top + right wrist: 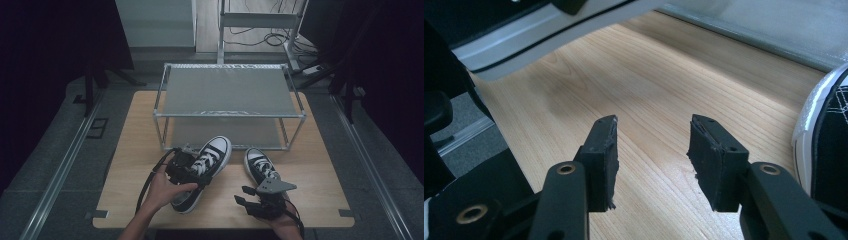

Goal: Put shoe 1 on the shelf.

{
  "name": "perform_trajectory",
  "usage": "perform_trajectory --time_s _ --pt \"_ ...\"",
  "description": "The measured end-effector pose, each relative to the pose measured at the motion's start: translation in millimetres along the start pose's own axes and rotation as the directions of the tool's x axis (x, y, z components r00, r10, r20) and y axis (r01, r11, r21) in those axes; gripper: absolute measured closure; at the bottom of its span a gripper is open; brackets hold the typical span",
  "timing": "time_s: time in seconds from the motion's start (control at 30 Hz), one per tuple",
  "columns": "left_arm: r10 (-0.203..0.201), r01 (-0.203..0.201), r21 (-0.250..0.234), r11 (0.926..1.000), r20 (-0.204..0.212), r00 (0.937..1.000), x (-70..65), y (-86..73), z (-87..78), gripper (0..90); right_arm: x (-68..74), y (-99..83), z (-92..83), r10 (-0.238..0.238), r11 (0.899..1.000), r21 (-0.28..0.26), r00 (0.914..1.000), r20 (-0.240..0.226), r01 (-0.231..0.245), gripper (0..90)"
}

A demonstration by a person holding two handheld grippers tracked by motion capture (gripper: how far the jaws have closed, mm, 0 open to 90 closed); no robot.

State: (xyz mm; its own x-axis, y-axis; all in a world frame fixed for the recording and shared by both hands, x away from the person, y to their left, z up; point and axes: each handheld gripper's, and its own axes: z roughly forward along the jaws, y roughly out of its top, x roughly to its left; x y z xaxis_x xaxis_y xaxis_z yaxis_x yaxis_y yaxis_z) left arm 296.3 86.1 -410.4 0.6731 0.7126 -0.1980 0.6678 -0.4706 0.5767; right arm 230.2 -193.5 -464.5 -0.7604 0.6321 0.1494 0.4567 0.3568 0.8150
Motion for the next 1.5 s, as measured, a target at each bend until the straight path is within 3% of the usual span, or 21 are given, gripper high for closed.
perform_trajectory --time_s 0.83,1.33,1.5 --pt "0.067 -0.065 -0.092 0.9936 0.021 0.9975 -15.0 56.4 -41.8 12.6 3.2 -3.5 8.8 0.006 1.0 0.029 1.0 -0.007 -0.005 53.4" --pt "0.052 -0.046 -0.11 0.9929 0.054 0.9972 -7.4 91.0 -47.3 12.6 3.1 -4.9 11.9 0.002 0.999 0.045 0.9999 -0.014 -0.001 53.1" --pt "0.044 -0.039 -0.117 0.9924 0.037 0.9983 -3.2 103.7 -50.0 12.6 2.7 -5.0 12.0 0.005 0.999 0.043 0.9999 -0.012 -0.005 52.9"
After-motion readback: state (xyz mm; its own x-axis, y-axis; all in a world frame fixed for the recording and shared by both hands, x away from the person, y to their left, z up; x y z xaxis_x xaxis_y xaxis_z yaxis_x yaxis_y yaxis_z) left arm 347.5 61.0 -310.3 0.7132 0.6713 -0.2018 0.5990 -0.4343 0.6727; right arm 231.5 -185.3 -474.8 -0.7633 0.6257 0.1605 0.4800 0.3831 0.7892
